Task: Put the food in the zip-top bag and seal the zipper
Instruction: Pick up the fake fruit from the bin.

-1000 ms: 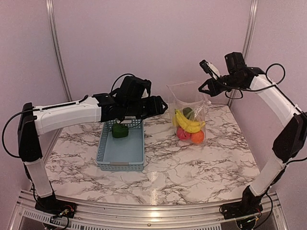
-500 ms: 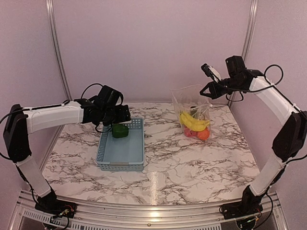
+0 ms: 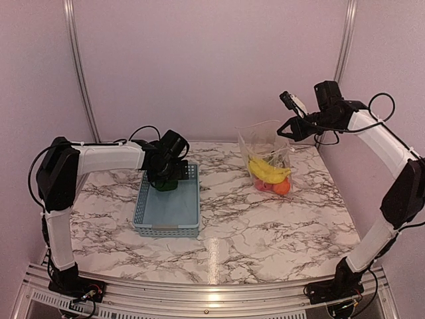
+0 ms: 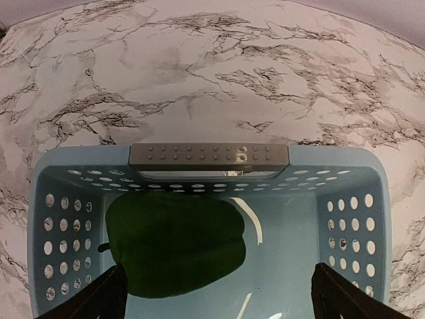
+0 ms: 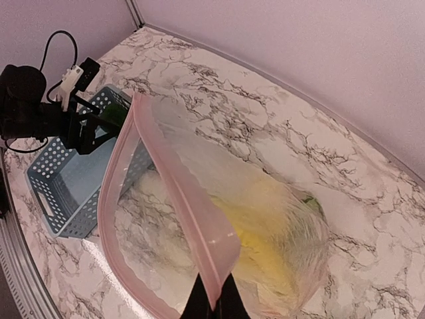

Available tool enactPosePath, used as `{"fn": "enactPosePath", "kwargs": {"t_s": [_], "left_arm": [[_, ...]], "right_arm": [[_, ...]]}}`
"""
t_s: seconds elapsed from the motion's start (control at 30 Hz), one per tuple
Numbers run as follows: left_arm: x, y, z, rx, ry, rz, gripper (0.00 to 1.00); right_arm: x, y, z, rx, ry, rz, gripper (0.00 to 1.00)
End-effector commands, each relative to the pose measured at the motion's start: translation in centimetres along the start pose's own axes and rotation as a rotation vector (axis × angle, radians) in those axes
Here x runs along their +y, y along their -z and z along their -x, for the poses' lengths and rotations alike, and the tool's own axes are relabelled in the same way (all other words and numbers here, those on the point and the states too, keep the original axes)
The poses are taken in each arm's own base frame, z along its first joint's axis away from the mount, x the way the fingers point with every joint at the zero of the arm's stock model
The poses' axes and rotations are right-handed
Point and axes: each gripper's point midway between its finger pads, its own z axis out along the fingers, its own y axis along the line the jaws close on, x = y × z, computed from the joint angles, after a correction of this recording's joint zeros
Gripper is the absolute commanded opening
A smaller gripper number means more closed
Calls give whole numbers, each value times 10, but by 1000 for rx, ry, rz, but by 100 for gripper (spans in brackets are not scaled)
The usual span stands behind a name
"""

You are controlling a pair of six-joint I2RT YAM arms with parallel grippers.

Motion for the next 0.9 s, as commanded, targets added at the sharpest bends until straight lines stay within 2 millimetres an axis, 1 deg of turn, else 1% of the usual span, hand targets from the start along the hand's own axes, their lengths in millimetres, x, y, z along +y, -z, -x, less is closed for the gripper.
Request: {"fn": "enactPosePath", "kwargs": {"t_s": [0.0,0.07,0.3,0.53,0.7,0.87], "left_arm": [[14,-15,-3,29,-74,129,99],[16,-21,-3,35,-89,167,99],[26,-31,-2,27,-111,272,99],[26,-42,-7,42,-113,294,99],[29,-34,1,14,-114,318,99],[26,-14,13,-19,-96,292,99]], "right_arm": [[10,11,13,-53,24,16,0],[10,11,12,-52,24,18,0],[10,6,9,-44,17,28,0],[9,2,8,-39,11,38,0],[8,0,5,-35,9,41,0],[8,-2,5,-32,8,47,0]]}}
